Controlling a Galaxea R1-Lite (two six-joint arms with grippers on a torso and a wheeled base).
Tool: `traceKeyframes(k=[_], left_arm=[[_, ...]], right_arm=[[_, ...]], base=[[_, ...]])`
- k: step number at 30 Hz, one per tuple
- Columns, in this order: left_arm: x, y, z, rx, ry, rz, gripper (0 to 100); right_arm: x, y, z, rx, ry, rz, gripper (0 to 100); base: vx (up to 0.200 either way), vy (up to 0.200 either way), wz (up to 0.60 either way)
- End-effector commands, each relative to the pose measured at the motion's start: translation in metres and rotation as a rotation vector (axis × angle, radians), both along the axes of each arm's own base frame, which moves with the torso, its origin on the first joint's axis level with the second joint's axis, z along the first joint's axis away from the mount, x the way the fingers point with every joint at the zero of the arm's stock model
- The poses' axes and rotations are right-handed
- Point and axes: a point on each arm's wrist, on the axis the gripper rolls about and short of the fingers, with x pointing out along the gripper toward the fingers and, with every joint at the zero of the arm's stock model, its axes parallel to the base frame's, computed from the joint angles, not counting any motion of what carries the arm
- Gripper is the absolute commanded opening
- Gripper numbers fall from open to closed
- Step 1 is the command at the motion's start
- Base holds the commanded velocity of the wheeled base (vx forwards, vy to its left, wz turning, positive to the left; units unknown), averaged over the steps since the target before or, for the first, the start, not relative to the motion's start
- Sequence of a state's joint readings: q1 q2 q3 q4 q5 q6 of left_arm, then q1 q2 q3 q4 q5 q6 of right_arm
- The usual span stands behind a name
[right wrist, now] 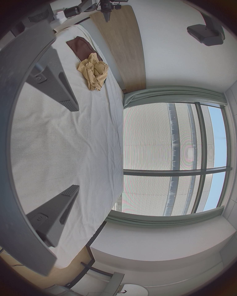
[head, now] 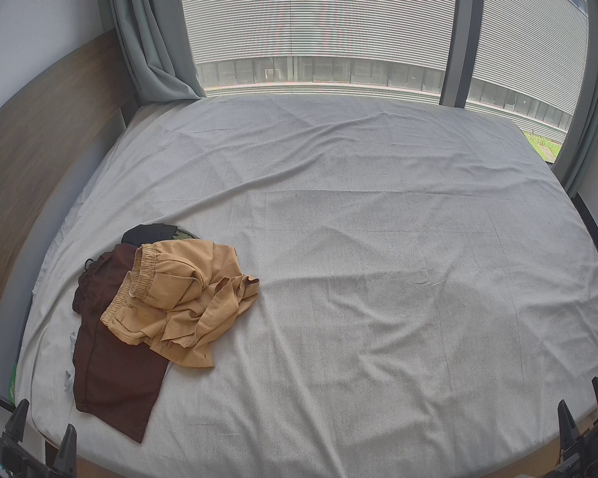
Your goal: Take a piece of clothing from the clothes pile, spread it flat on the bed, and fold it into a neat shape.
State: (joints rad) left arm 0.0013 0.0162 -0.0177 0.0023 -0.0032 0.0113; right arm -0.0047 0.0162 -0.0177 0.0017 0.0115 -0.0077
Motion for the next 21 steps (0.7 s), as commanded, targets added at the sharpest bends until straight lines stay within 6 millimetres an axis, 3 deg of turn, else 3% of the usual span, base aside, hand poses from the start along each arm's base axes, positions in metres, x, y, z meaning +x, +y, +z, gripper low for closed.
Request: traceKeyframes(k=[1, 21], left_arm=[[0.0, 0.0, -0.0048, -0.001, -0.001, -0.001, 100], [0.0, -0.0001, -0.0041, 0.01, -0.007, -0.006, 100]], right_arm=[[0.0002, 0.0, -0.0052, 0.0, 0.003, 0.001, 100], [0.0002, 0.0, -0.0052, 0.0, 0.003, 0.001, 100]], base=[[0.0, 0.0, 0.0], [0.0, 0.0, 0.0]])
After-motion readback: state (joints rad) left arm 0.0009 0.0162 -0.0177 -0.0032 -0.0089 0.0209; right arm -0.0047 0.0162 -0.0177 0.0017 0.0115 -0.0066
